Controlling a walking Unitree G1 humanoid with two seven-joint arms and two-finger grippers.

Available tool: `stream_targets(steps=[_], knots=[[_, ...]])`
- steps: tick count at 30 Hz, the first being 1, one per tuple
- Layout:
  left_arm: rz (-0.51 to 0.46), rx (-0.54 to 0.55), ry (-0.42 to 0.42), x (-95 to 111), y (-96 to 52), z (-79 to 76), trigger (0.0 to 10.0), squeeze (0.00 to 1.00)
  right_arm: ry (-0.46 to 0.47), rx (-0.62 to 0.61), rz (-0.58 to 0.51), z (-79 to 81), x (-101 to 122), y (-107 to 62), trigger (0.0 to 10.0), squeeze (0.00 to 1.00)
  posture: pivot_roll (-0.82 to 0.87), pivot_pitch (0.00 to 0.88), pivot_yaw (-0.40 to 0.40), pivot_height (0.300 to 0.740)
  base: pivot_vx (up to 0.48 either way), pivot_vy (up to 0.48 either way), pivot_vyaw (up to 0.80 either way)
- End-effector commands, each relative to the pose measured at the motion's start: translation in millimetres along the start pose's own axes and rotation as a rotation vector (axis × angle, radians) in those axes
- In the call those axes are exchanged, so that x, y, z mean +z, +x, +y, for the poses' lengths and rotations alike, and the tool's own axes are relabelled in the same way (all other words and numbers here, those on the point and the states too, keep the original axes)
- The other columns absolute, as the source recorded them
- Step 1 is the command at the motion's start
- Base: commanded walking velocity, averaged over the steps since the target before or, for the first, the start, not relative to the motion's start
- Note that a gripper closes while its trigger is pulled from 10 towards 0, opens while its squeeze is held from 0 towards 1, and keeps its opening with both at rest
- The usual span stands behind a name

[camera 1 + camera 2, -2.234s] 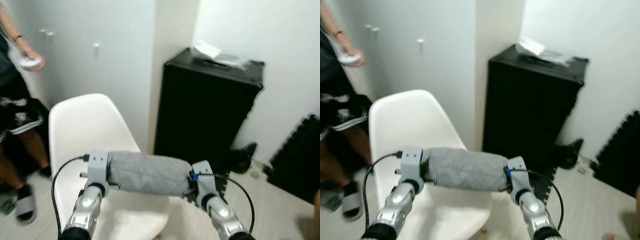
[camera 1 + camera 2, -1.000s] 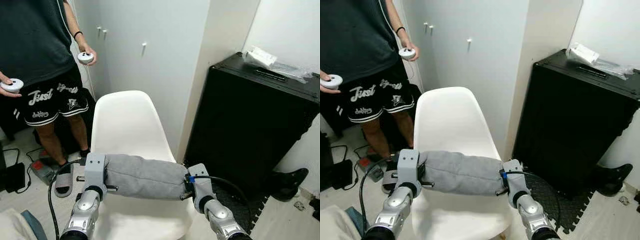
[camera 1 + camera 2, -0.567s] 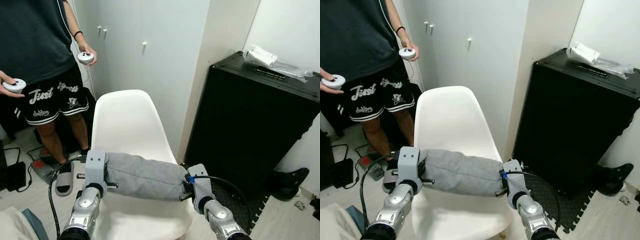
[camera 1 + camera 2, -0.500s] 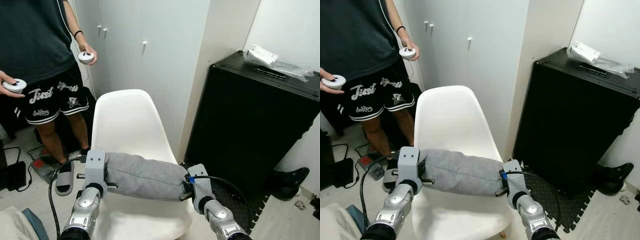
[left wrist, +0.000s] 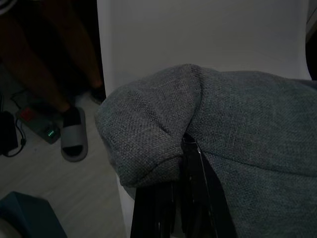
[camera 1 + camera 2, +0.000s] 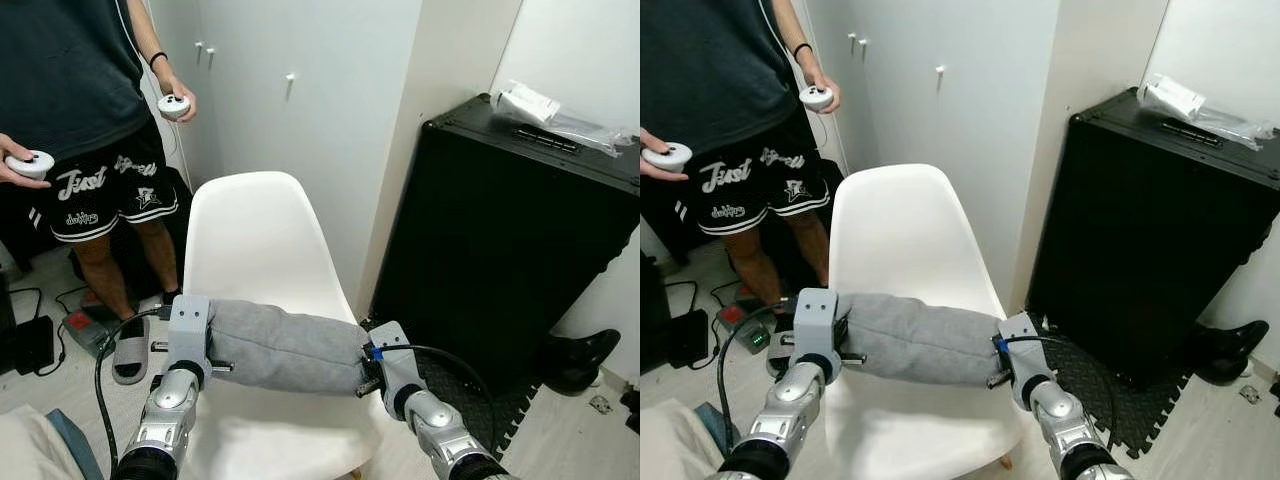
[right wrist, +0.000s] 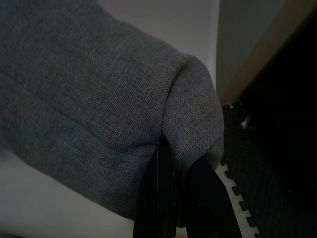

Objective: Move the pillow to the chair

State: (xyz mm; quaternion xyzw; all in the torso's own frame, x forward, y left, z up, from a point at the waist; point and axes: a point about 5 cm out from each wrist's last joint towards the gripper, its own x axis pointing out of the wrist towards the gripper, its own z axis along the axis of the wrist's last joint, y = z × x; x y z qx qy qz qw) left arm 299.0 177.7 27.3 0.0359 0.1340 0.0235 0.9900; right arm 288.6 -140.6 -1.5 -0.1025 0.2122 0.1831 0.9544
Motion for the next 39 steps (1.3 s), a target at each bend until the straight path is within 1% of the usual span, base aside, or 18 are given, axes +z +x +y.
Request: stream_targets(steps=[1,6,9,12,13,26,30,32,35,39], knots=[[-0.028,-0.024,0.020,6.2,2.8,-4.3,10.0,0.00,-0.002,0.011,-0.037,4.1,9.4,4.1,10.0,0.00,-0.01,0.074,-0.023,0.671,0.000,0.000,0.00],[-0.025,-0.026,0.020,5.4,2.4,-5.3,10.0,0.00,0.003,0.008,-0.035,5.2,8.8,4.3,10.0,0.00,-0.01,0.074,-0.024,0.671,0.000,0.000,0.00],[-0.024,-0.025,0.017,5.1,2.4,-5.7,10.0,0.00,0.033,0.023,-0.037,7.7,7.3,3.9,10.0,0.00,-0.01,0.073,-0.025,0.656,0.000,0.000,0.00],[-0.024,-0.024,0.016,5.0,2.4,-5.7,10.0,0.00,0.033,0.022,-0.038,8.0,7.1,3.8,10.0,0.00,-0.01,0.073,-0.025,0.651,0.000,0.000,0.00],[-0.025,-0.023,0.015,4.8,2.2,-5.8,10.0,0.00,0.020,0.014,-0.036,7.5,7.1,3.8,10.0,0.00,-0.01,0.072,-0.026,0.646,0.000,0.000,0.00],[-0.023,-0.037,0.020,3.2,1.4,-10.6,10.0,0.00,0.014,0.010,-0.036,6.9,8.3,4.5,10.0,0.00,-0.01,0.073,-0.027,0.646,0.000,0.000,0.00],[-0.022,-0.035,0.015,3.1,1.4,-11.0,10.0,0.00,0.024,0.013,-0.032,7.3,8.6,5.0,10.0,0.00,-0.01,0.076,-0.028,0.646,0.000,0.000,0.00],[-0.023,-0.034,0.013,3.1,1.4,-10.8,10.0,0.00,0.047,0.019,-0.045,8.3,9.5,5.1,10.0,0.00,-0.01,0.077,-0.029,0.637,0.000,0.000,0.00],[-0.025,-0.030,0.011,3.1,1.0,-9.8,10.0,0.00,0.030,0.026,-0.044,9.9,11.3,6.2,10.0,0.00,-0.01,0.087,-0.033,0.627,0.000,0.000,0.00],[-0.026,-0.028,0.009,3.5,1.0,-9.4,10.0,0.00,0.020,0.027,-0.047,10.2,13.9,7.6,10.0,0.00,0.00,0.098,-0.036,0.627,0.000,0.000,0.00]])
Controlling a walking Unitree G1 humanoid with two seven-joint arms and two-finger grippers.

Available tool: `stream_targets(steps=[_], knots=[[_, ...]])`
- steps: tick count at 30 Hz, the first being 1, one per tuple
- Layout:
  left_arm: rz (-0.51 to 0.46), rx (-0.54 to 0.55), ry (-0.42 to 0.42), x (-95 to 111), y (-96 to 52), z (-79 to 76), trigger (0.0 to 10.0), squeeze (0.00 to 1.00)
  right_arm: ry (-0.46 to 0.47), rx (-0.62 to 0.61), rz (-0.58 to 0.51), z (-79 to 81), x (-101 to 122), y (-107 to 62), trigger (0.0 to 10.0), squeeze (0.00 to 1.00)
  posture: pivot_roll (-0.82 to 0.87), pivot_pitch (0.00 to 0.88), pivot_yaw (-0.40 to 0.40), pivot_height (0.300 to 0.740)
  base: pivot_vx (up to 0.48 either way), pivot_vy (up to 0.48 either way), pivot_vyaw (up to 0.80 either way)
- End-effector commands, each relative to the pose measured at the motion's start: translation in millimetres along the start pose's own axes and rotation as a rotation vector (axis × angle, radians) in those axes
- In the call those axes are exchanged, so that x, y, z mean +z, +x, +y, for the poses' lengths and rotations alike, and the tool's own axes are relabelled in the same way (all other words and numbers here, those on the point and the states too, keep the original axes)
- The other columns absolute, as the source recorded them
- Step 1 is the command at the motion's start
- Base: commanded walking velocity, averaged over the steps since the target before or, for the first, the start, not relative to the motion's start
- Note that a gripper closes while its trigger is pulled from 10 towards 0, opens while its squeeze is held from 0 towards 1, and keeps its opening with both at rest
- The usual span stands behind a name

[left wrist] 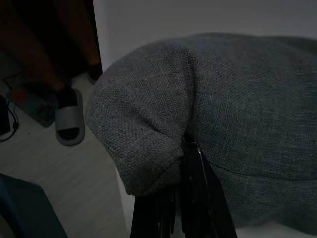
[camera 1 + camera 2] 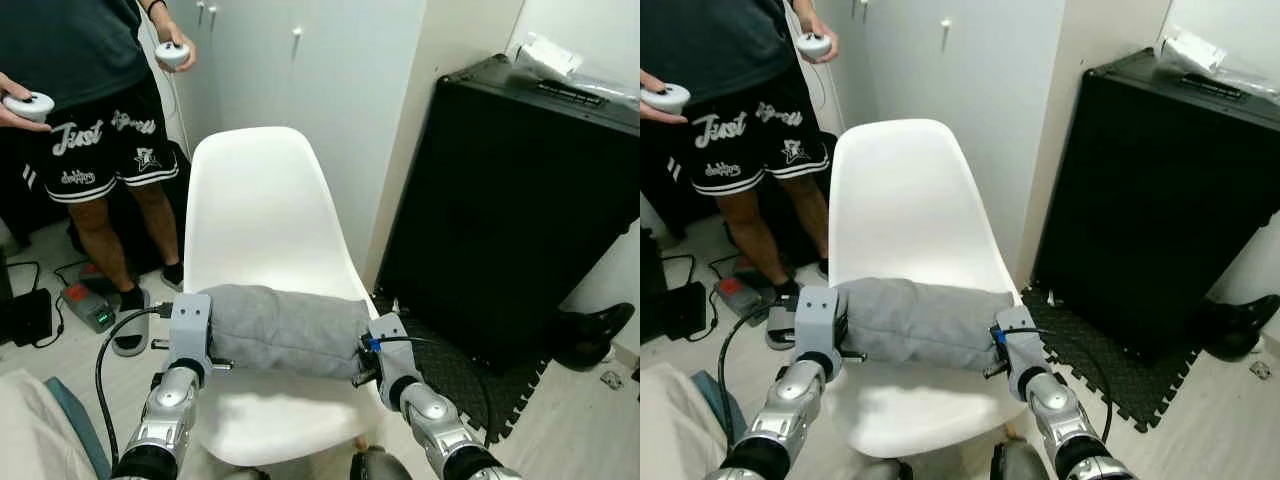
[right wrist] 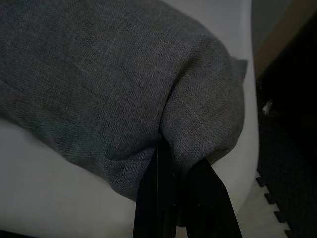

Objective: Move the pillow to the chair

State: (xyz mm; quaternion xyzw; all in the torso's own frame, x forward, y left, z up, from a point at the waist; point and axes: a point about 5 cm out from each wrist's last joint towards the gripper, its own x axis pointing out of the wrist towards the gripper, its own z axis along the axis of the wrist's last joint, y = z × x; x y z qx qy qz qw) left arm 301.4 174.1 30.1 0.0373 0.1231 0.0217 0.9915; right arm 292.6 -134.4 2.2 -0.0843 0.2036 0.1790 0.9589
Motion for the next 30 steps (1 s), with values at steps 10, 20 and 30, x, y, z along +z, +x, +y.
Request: stream_targets(steps=[10,20,30], knots=[[-0.046,-0.019,0.024,30,21.0,-3.3,10.0,0.00,-0.005,-0.014,-0.075,-2.0,43,18.5,10.0,0.00,0.00,0.188,-0.039,0.627,0.000,0.000,0.00],[-0.082,-0.031,0.024,59,36.7,-7.6,10.0,0.00,-0.032,-0.061,-0.121,-15.2,84,28.9,10.0,0.00,0.01,0.239,-0.044,0.627,0.000,0.000,0.00],[-0.077,-0.028,0.017,58,37.7,-9.8,10.0,0.00,-0.026,-0.038,-0.108,-12.7,83,29.9,10.0,0.00,0.00,0.250,-0.043,0.612,0.000,0.000,0.00]])
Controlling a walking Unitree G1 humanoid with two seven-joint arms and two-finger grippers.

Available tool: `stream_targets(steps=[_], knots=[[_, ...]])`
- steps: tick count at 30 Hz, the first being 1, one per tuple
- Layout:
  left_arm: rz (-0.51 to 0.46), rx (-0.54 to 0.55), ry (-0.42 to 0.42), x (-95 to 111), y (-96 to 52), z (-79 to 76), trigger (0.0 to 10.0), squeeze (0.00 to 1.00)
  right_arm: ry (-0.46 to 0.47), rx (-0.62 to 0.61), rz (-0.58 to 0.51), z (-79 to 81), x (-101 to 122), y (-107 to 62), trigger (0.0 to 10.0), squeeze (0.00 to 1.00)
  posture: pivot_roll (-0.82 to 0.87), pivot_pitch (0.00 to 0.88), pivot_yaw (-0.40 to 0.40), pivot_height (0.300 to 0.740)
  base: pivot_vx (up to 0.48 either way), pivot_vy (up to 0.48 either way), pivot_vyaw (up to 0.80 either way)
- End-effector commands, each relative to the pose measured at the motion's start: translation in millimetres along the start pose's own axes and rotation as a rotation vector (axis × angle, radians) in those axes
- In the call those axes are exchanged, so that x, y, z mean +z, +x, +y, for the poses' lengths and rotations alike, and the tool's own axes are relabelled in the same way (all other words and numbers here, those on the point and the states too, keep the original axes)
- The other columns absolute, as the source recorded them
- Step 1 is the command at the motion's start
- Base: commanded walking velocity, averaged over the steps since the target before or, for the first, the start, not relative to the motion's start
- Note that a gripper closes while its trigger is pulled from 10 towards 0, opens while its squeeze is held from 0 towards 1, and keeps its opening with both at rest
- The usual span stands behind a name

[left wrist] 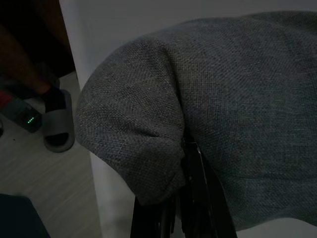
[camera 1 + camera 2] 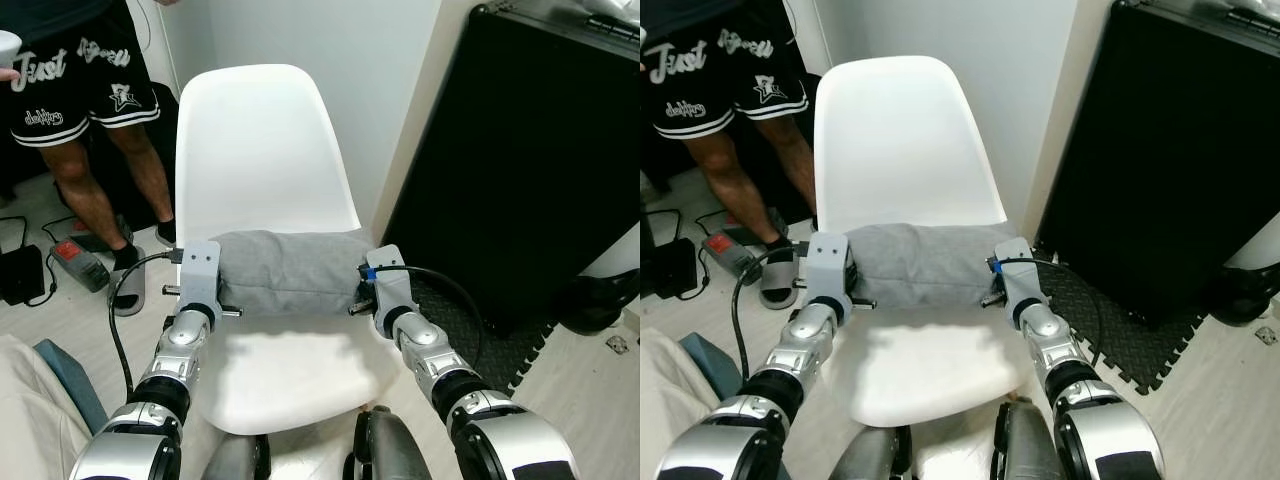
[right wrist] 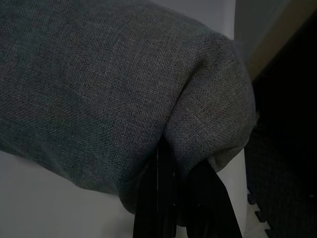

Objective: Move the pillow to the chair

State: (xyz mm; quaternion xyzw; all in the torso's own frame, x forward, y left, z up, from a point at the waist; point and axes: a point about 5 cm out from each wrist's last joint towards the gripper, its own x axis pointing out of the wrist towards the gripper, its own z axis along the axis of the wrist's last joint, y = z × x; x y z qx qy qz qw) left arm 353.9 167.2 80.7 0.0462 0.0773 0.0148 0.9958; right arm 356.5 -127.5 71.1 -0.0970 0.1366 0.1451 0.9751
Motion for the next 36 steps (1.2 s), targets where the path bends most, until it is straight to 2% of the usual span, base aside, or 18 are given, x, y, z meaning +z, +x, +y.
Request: stream_targets(steps=[1,9,10,11,12,13,22,29,33,35,36], knots=[[0.016,-0.019,-0.001,-4,-0.8,-5.3,10.0,0.00,0.008,0.049,0.016,11.5,-3,0.8,10.0,0.00,0.00,0.250,-0.043,0.612,0.000,0.000,0.00],[0.030,-0.021,-0.006,-7,-1.2,-4.1,10.0,0.00,0.000,0.049,0.011,11.8,-4,0.4,10.0,0.00,0.01,0.245,-0.038,0.607,0.000,0.000,0.00],[0.034,-0.035,-0.016,-7,-1.0,-4.4,10.0,0.00,0.026,0.071,-0.003,13.5,-3,0.2,10.0,0.00,0.00,0.241,-0.037,0.607,0.000,0.000,0.00],[0.023,-0.040,-0.037,-6,-1.1,-4.6,10.0,0.07,0.030,0.079,-0.008,14.0,-3,0.2,10.0,0.28,0.00,0.240,-0.037,0.607,0.000,0.000,0.00],[0.023,-0.040,-0.037,-6,-1.1,-4.6,10.0,0.07,0.030,0.079,-0.008,14.0,-3,0.2,10.0,0.28,0.00,0.240,-0.037,0.607,0.000,0.000,0.00],[0.006,-0.043,-0.062,-4,-1.1,-4.9,10.0,1.00,0.042,0.090,-0.015,14.8,-2,0.2,10.0,1.00,0.00,0.236,-0.038,0.607,0.000,0.000,0.00],[-0.008,-0.062,-0.085,-3,-1.3,-7.9,10.0,1.00,0.078,0.101,-0.031,14.3,0,0.4,10.0,1.00,0.00,0.225,-0.040,0.607,0.000,0.000,0.00],[-0.008,-0.062,-0.128,-9,-5.5,-9.2,10.0,1.00,0.091,0.083,-0.021,7.1,-4,-1.9,10.0,1.00,0.00,0.211,-0.038,0.607,0.000,0.000,0.00],[0.002,-0.062,-0.141,-22,-13.6,-8.4,10.0,1.00,0.090,0.059,0.000,-3.9,-17,-8.8,10.0,1.00,0.00,0.195,-0.034,0.607,0.000,0.000,0.00],[0.002,-0.062,-0.141,-22,-13.6,-8.4,10.0,1.00,0.090,0.059,0.000,-3.9,-17,-8.8,10.0,1.00,0.00,0.195,-0.034,0.607,0.000,0.000,0.00],[0.018,-0.040,-0.118,-31,-19.1,-3.1,10.0,1.00,0.096,0.034,0.017,-11.3,-26,-14.1,10.0,1.00,0.00,0.191,-0.033,0.607,0.000,0.000,0.00]])
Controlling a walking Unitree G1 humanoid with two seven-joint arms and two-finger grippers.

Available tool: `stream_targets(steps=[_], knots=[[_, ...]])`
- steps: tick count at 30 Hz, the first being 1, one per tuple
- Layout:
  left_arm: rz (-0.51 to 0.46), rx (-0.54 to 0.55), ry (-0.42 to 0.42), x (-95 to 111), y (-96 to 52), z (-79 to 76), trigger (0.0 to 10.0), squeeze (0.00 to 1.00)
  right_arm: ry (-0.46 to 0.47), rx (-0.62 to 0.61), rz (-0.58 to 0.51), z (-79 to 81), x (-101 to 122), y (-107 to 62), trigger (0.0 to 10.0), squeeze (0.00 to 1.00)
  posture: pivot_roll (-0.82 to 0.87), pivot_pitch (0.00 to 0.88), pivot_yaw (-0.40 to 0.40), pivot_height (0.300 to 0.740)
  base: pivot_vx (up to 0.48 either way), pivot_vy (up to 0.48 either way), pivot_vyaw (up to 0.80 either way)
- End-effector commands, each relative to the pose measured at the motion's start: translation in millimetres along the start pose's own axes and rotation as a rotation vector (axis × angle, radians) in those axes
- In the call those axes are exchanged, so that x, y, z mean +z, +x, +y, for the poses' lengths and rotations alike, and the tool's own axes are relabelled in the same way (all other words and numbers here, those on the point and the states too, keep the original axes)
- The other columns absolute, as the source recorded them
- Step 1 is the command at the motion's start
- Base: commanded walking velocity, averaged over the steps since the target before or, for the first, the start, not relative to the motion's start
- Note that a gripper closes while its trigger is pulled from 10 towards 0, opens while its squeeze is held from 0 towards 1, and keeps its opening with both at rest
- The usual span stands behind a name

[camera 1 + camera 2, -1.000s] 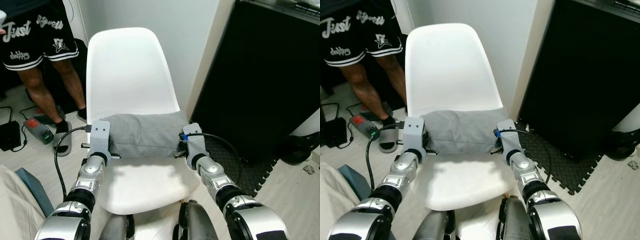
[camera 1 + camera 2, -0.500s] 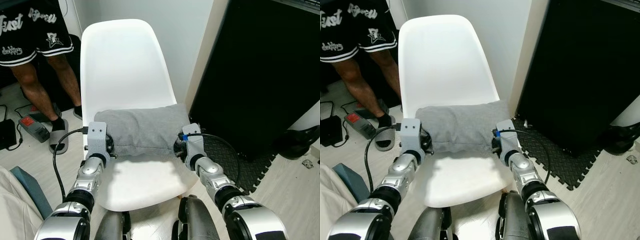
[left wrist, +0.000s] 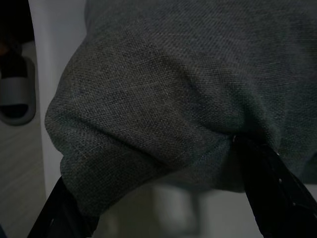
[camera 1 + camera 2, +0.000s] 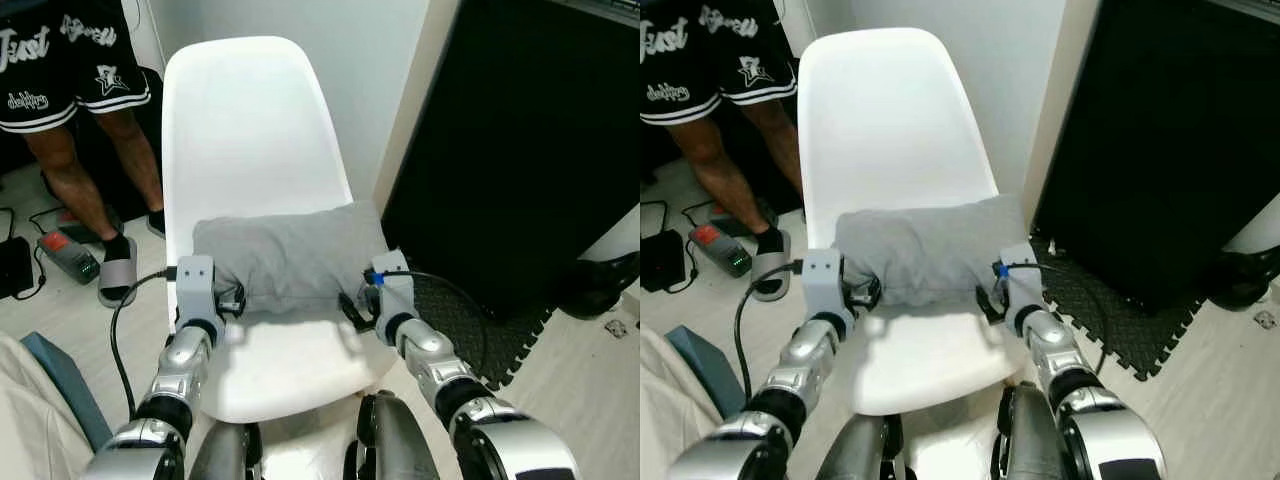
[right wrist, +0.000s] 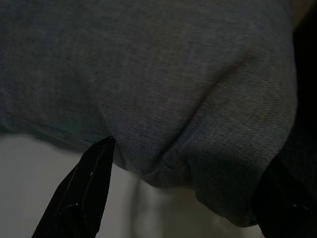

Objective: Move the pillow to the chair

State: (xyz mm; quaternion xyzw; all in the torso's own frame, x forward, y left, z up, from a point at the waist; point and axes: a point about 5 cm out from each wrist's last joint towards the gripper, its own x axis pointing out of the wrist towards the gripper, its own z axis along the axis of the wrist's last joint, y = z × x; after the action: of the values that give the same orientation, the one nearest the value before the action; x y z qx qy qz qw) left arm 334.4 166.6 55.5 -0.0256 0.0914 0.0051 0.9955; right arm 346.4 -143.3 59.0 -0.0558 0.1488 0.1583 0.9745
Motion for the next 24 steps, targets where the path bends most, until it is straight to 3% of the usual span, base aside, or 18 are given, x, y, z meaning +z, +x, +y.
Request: stream_targets(steps=[1,2,3,5,6,7,11,14,15,20,22,24], knots=[[-0.010,-0.008,0.024,-4,-3.6,-0.3,10.0,1.00,0.016,-0.006,0.007,-2.0,-9,-4.3,10.0,1.00,0.00,0.191,-0.033,0.607,0.000,0.000,0.00],[-0.001,0.002,0.037,-9,-7.1,4.0,10.0,1.00,0.007,-0.029,0.025,-6.4,-14,-7.4,10.0,1.00,0.00,0.179,-0.028,0.607,0.000,0.000,0.00],[0.007,0.008,0.048,-13,-10.2,7.3,10.0,0.00,-0.001,-0.046,0.039,-9.7,-18,-9.9,10.0,1.00,0.00,0.173,-0.024,0.607,0.000,0.000,0.00],[0.016,0.010,0.049,-19,-14.7,11.1,10.0,0.00,-0.005,-0.064,0.047,-13.5,-23,-13.0,10.0,1.00,0.00,0.168,-0.022,0.607,0.000,0.000,0.00],[0.022,0.005,0.058,-25,-20.1,14.7,10.0,0.00,0.003,-0.082,0.046,-17.4,-26,-16.2,10.0,0.28,0.00,0.159,-0.018,0.607,0.000,0.000,0.00],[0.024,-0.007,0.107,-34,-29.7,20.1,10.0,0.00,0.026,-0.115,0.038,-23.6,-31,-21.3,10.0,0.00,-0.01,0.150,-0.012,0.607,0.000,0.000,0.00],[0.032,0.041,0.178,-41,-38.2,30.7,10.0,0.00,0.031,-0.127,0.031,-26.6,-35,-25.0,10.0,0.00,-0.01,0.138,-0.007,0.607,0.000,0.000,0.00],[0.029,0.166,0.139,-43,-45.1,50.1,10.0,0.00,0.035,-0.139,0.020,-28.6,-37,-27.4,10.0,0.00,-0.02,0.130,-0.006,0.607,0.000,0.000,0.00],[0.029,0.166,0.139,-43,-45.1,50.1,10.0,0.00,0.035,-0.139,0.020,-28.6,-37,-27.4,10.0,0.00,-0.02,0.130,-0.006,0.607,0.000,0.000,0.00],[-0.022,0.308,0.094,-37,-56.1,79.5,10.0,0.00,0.054,-0.161,-0.024,-32.8,-33,-29.2,10.0,0.00,-0.01,0.102,-0.011,0.607,0.000,0.000,0.00],[-0.065,0.286,0.091,-30,-56.0,79.6,10.0,0.00,0.111,-0.180,-0.050,-35.4,-31,-29.7,10.0,0.00,-0.01,0.084,-0.016,0.607,0.000,0.000,0.00],[-0.099,0.201,0.081,-20,-51.5,68.5,10.0,0.00,0.176,-0.188,-0.085,-35.2,-27,-29.1,10.0,0.00,-0.01,0.073,-0.015,0.607,0.000,0.000,0.00]])
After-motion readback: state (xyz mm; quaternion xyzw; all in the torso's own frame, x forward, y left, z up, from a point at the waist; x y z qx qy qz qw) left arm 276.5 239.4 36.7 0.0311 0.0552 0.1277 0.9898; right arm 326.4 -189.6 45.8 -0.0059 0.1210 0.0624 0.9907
